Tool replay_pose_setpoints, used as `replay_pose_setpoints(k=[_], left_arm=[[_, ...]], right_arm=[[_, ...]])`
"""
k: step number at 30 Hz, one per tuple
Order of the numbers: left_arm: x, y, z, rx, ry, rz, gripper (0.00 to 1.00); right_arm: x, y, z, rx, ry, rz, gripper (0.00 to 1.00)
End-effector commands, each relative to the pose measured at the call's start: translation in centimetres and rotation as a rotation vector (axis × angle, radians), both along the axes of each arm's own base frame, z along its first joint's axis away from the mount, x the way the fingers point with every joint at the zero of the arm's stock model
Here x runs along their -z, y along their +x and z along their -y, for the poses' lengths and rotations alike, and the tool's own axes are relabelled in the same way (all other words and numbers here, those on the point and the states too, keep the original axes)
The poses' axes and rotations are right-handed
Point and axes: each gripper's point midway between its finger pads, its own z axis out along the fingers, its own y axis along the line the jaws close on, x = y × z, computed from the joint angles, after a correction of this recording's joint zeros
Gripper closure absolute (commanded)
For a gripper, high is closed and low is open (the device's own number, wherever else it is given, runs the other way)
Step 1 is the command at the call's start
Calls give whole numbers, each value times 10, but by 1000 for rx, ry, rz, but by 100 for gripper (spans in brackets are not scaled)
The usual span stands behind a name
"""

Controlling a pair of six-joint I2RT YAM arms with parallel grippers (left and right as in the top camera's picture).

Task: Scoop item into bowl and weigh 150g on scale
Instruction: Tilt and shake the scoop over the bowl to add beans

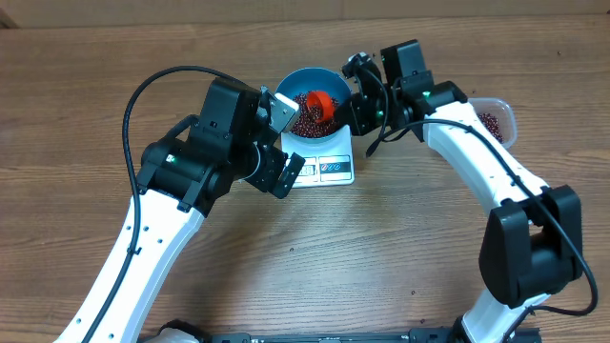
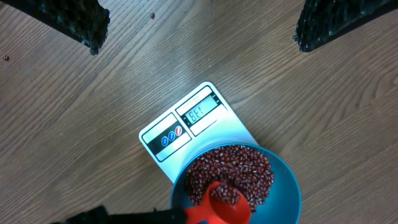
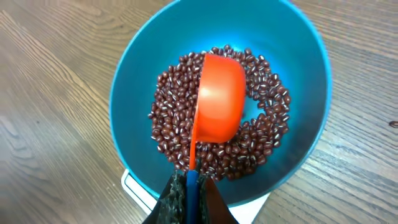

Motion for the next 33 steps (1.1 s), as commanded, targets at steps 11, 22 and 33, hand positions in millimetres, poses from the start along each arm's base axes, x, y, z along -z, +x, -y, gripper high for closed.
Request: replay_pose_setpoints(k=[11, 22, 33], left_arm=[[-2, 1, 1, -8, -7, 1, 0], [-2, 1, 1, -8, -6, 1, 0], [-2, 1, 1, -8, -7, 1, 0]], right_arm=[[-82, -6, 9, 28, 49, 170, 96], [-71, -16, 6, -45, -38, 187, 96], [-65, -13, 9, -9, -132, 211, 96]])
